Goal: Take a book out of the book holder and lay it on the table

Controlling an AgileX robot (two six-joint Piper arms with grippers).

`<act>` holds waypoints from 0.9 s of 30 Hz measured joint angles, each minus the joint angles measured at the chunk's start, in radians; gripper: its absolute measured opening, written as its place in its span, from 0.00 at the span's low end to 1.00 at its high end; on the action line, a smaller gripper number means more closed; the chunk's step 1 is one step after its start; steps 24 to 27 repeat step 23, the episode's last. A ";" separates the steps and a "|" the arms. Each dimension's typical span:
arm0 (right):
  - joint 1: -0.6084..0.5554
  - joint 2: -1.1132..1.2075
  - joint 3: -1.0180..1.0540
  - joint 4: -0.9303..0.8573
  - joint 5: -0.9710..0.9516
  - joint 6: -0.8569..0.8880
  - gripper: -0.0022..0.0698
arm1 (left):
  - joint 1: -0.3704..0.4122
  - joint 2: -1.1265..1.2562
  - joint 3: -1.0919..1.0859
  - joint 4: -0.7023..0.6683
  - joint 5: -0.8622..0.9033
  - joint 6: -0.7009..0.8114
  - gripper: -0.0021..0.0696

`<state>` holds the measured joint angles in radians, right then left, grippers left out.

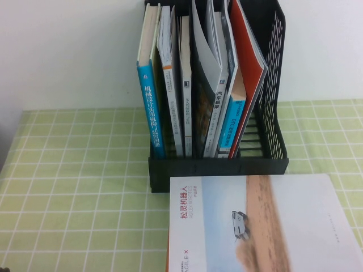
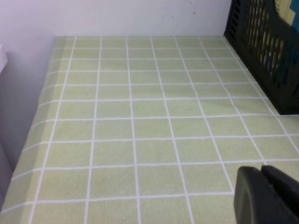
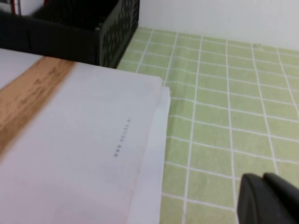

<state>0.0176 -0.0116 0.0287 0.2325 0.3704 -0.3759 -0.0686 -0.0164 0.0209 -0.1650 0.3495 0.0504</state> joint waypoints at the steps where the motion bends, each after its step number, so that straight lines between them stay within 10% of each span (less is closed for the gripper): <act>1: 0.000 0.000 0.000 0.007 0.002 -0.012 0.03 | 0.000 0.000 0.000 0.000 0.000 -0.004 0.03; 27: 0.000 0.000 0.000 0.032 0.004 -0.036 0.03 | 0.000 0.000 0.000 0.000 0.000 -0.004 0.03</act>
